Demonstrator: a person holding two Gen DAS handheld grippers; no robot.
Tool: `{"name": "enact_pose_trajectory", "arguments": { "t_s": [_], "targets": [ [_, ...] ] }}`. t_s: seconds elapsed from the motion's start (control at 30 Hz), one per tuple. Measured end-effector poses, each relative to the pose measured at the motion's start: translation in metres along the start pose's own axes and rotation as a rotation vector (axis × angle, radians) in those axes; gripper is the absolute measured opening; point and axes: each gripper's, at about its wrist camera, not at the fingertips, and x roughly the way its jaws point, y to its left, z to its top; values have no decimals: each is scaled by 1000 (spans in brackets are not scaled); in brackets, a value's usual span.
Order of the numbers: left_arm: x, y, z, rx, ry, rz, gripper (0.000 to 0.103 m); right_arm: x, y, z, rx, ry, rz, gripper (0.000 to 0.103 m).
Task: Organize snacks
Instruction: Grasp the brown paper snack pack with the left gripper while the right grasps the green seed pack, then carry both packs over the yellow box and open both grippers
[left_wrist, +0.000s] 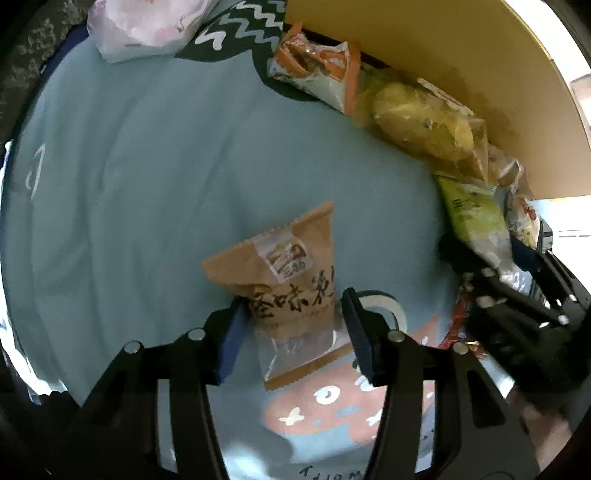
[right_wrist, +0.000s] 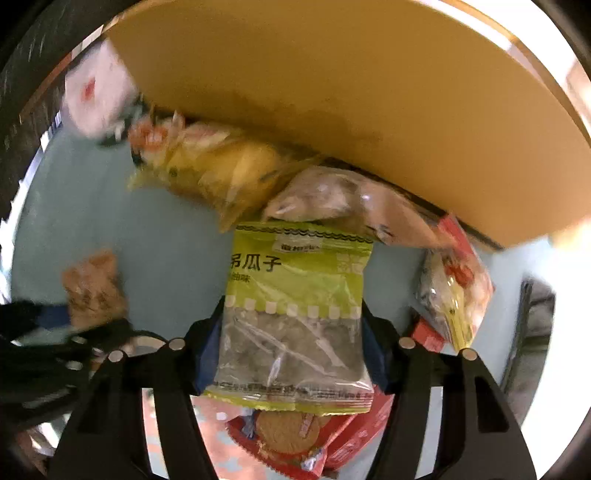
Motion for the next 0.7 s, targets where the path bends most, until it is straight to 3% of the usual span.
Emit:
{"name": "enact_pose_trajectory", "arguments": {
  "t_s": [0.07, 0.23, 0.7],
  "targets": [
    [-1, 1, -1, -3, -11, -5, 41, -8, -16, -4, 87, -9, 99, 64],
    [-7, 5, -5, 14, -6, -50, 39, -36, -44, -21, 205, -53, 242, 64],
    [-68, 23, -19, 57, -115, -121, 39, -73, -65, -57, 266, -96, 305, 64]
  ]
}}
